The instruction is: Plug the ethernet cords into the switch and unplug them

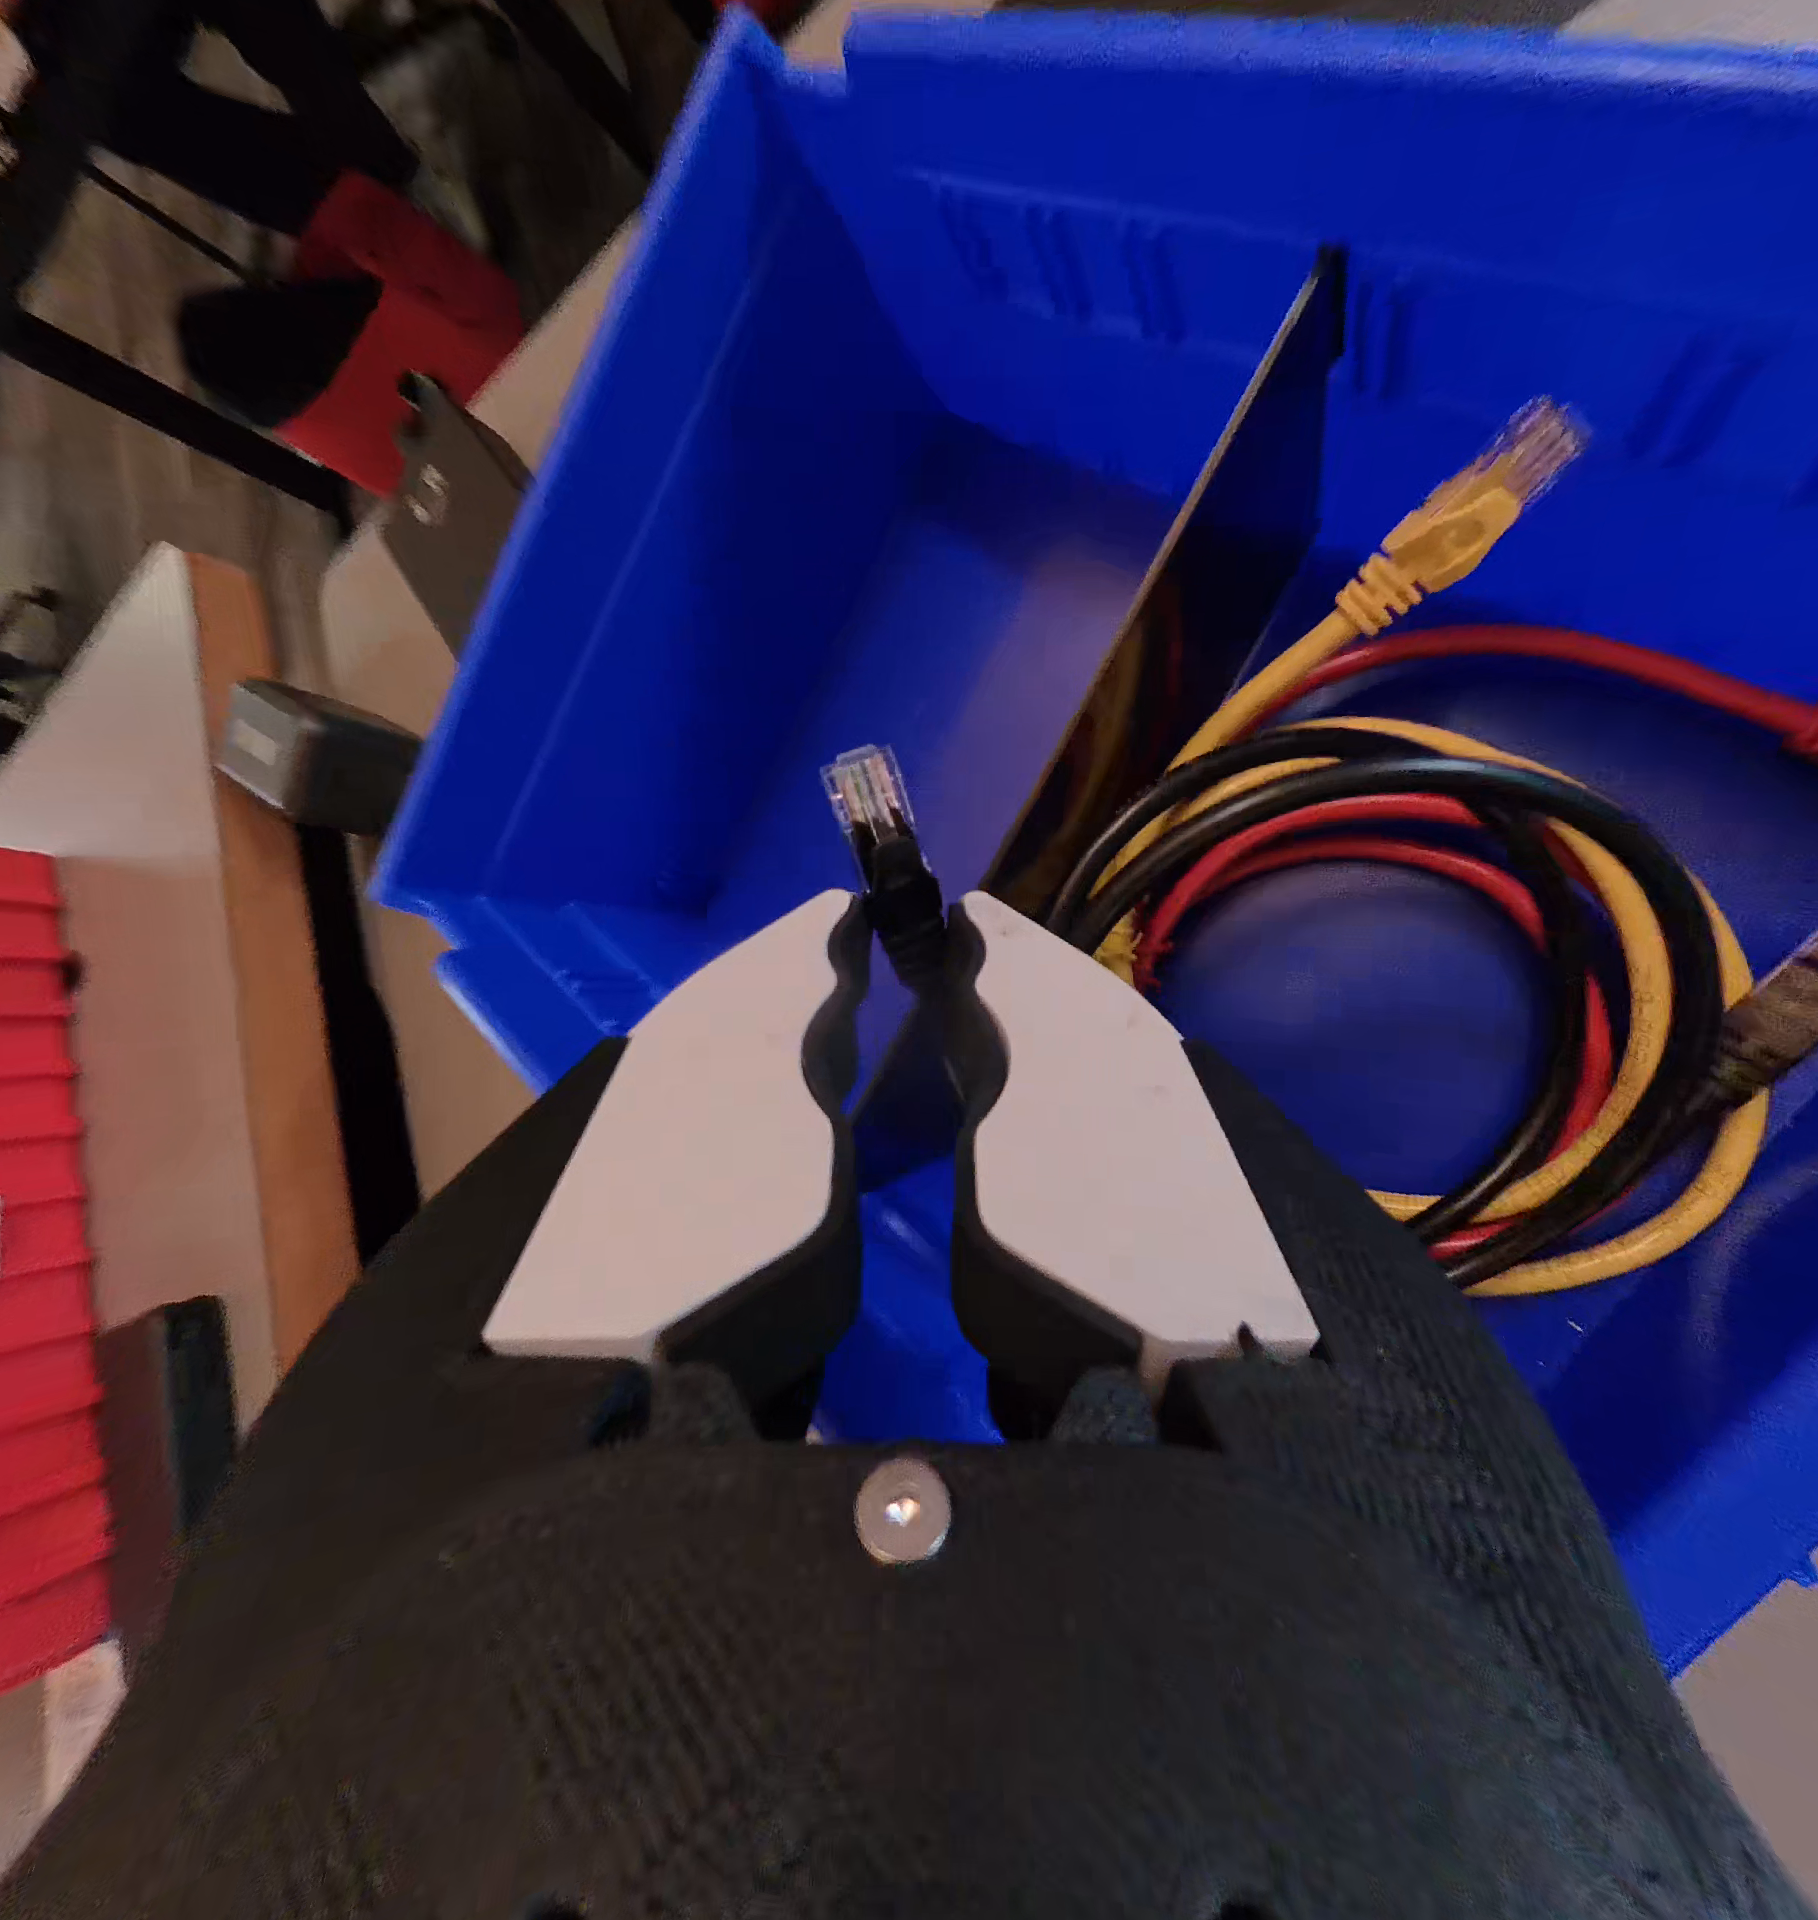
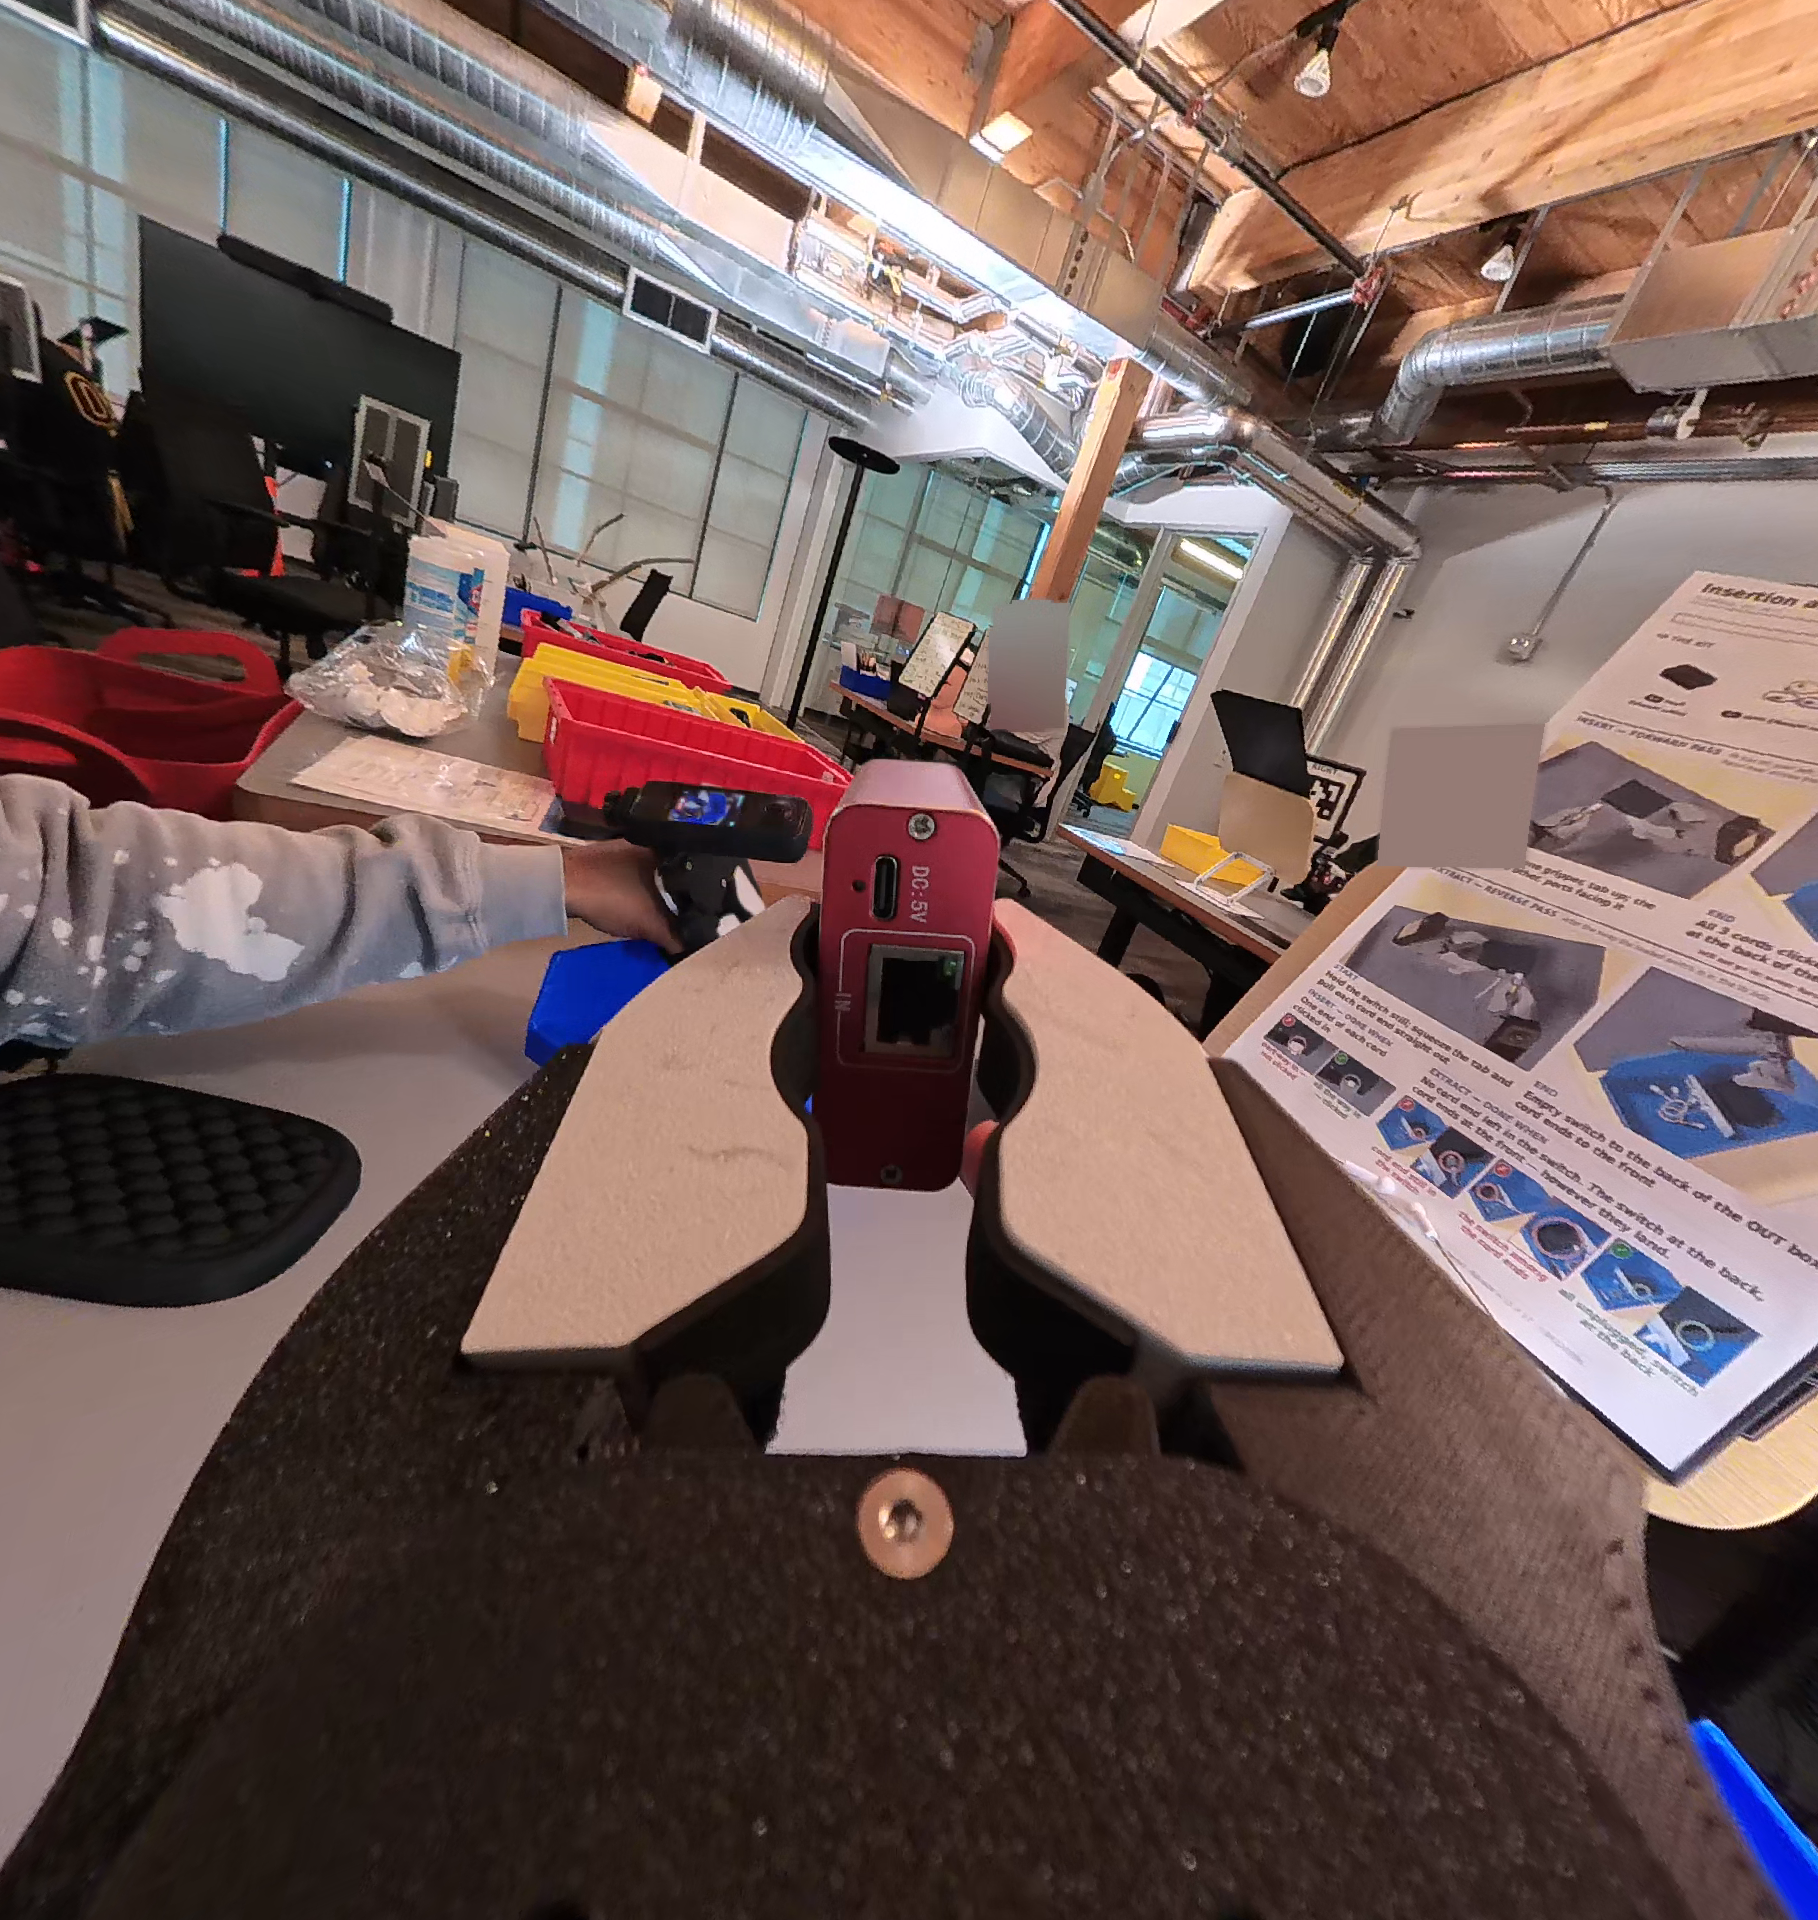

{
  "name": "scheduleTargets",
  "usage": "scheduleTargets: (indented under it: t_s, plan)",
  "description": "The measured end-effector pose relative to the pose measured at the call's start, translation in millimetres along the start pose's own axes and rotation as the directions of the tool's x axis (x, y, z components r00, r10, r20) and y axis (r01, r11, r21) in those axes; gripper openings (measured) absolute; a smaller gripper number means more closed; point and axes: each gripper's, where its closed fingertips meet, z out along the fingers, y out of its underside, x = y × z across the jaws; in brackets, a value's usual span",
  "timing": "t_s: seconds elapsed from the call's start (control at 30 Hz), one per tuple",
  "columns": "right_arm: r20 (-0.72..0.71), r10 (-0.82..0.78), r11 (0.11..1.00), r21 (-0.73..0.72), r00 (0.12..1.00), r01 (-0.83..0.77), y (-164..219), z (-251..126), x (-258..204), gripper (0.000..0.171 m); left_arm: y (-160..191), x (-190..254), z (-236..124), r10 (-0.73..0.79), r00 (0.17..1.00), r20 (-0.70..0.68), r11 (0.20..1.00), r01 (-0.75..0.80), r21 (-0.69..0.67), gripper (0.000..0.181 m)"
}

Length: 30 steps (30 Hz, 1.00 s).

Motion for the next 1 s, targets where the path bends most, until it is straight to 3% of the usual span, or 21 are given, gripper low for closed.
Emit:
scheduleTargets:
  t_s: [0.27, 0.4, 0.5, 0.6, 0.73, 0.87, 1.0]
  plan:
    - [0.074, 0.052, 0.996, 0.072, 0.996, -0.057, -7.7, -7.2, -3.8, 0.026, -73.7, -11.2, -89.7, 0.012, 1.000, -0.028, 0.944, -0.002, 0.330, 0.014]
    - [0.093, 0.052, 0.994, 0.089, 0.994, -0.061, -11.5, -10.0, -6.2, 0.026, -112.4, 1.6, -150.0, 0.014, 0.974, -0.225, 0.842, 0.110, 0.528, 0.013]
    - [0.114, 0.046, 0.994, 0.091, 0.992, -0.057, -13.2, -11.4, -9.5, 0.026, -134.6, 35.0, -194.2, 0.112, 0.882, -0.458, 0.749, 0.228, 0.623, 0.013]
    - [0.164, 0.046, 0.994, 0.087, 0.985, -0.061, -12.7, -11.7, -17.1, 0.026, -143.6, 91.0, -229.5, 0.280, 0.676, -0.682, 0.697, 0.345, 0.629, 0.012]
    - [0.294, 0.047, 0.998, 0.034, 0.955, -0.060, -1.2, -10.3, -37.7, 0.027, -130.4, 185.1, -256.9, 0.469, 0.246, -0.849, 0.735, 0.424, 0.529, 0.012]
    - [0.467, 0.119, 0.993, -0.063, 0.876, -0.101, 24.8, -8.8, -63.1, 0.026, -96.3, 266.9, -277.2, 0.549, -0.188, -0.814, 0.802, 0.394, 0.449, 0.012]
    - [0.637, 0.245, 0.969, -0.183, 0.731, -0.165, 52.1, -9.6, -92.9, 0.026, -69.2, 315.2, -289.7, 0.538, -0.402, -0.741, 0.840, 0.337, 0.427, 0.012]
